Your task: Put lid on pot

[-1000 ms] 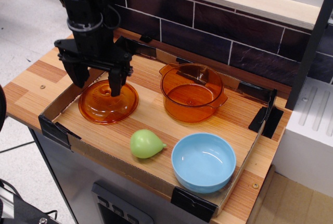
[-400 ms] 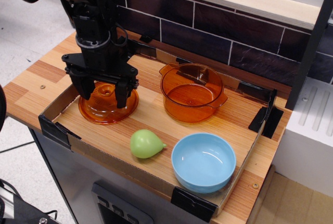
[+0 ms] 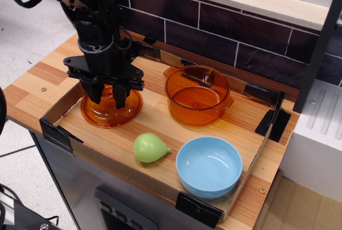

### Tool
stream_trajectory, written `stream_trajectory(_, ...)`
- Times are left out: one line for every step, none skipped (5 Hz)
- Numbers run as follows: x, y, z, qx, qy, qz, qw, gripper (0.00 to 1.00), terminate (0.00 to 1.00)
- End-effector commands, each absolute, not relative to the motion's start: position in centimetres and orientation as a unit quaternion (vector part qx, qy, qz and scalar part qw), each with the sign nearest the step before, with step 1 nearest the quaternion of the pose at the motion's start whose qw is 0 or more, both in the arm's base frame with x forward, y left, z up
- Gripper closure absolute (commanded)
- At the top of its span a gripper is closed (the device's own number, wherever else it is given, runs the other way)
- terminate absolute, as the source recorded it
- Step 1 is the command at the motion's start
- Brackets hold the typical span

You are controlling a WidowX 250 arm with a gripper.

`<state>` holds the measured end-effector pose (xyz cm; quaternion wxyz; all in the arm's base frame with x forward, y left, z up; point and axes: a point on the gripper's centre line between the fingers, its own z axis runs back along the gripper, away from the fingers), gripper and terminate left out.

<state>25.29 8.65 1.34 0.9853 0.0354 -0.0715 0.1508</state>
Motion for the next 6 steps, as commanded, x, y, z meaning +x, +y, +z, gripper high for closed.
stream_trajectory(23.9,8.0,3.0,0.041,-0.087,0.166,0.981,1.00,0.00)
stream_trajectory(24.4,7.3,5.5,0.026,-0.083,0.185,0.979,1.00,0.00)
stream_trajectory(24.9,6.2,7.8,0.013,-0.069,0.197,0.978,1.00,0.00)
stream_trajectory(25.8,5.0,10.4,0.001,-0.074,0.208,0.975,1.00,0.00)
stream_trajectory(26.9,3.4,11.7,-0.008,-0.053,0.213,0.976,1.00,0.00)
stream_trajectory(28.1,1.2,12.0,-0.008,-0.051,0.211,0.976,1.00,0.00)
